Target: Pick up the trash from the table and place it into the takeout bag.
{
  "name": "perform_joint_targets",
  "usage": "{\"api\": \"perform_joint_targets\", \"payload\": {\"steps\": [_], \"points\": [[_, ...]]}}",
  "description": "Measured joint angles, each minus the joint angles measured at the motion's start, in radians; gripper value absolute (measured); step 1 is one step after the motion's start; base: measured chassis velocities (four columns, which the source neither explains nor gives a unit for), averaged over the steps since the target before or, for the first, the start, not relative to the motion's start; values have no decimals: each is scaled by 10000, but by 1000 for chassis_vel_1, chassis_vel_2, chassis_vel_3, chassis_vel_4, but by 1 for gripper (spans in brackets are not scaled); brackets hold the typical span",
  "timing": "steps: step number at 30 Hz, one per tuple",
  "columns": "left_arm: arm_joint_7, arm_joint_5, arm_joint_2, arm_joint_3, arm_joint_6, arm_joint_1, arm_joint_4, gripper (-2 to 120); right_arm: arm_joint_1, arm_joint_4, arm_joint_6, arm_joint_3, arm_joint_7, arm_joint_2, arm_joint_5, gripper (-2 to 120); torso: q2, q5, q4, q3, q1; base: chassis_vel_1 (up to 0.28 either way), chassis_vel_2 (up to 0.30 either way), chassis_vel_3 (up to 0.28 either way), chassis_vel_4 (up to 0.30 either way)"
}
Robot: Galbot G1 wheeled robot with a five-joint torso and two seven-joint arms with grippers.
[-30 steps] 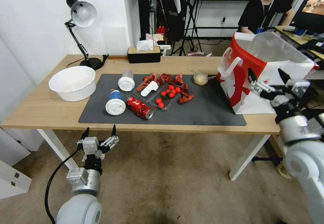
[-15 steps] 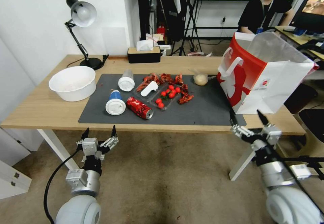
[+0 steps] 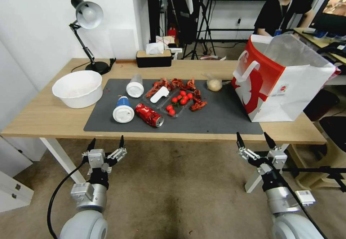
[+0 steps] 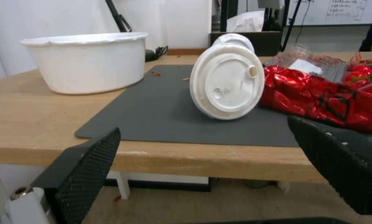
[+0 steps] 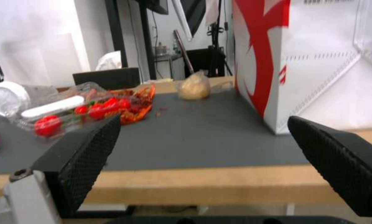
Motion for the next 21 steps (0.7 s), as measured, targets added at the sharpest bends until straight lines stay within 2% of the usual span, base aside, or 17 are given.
{"api": "perform_joint_targets", "payload": {"steps": [21], "points": [[-6,170,-57,-63,-36,23,93,100,49,-441,202,-521,-110,390,-91,100,-1,0,0,1,1,0,0,0,0]]}}
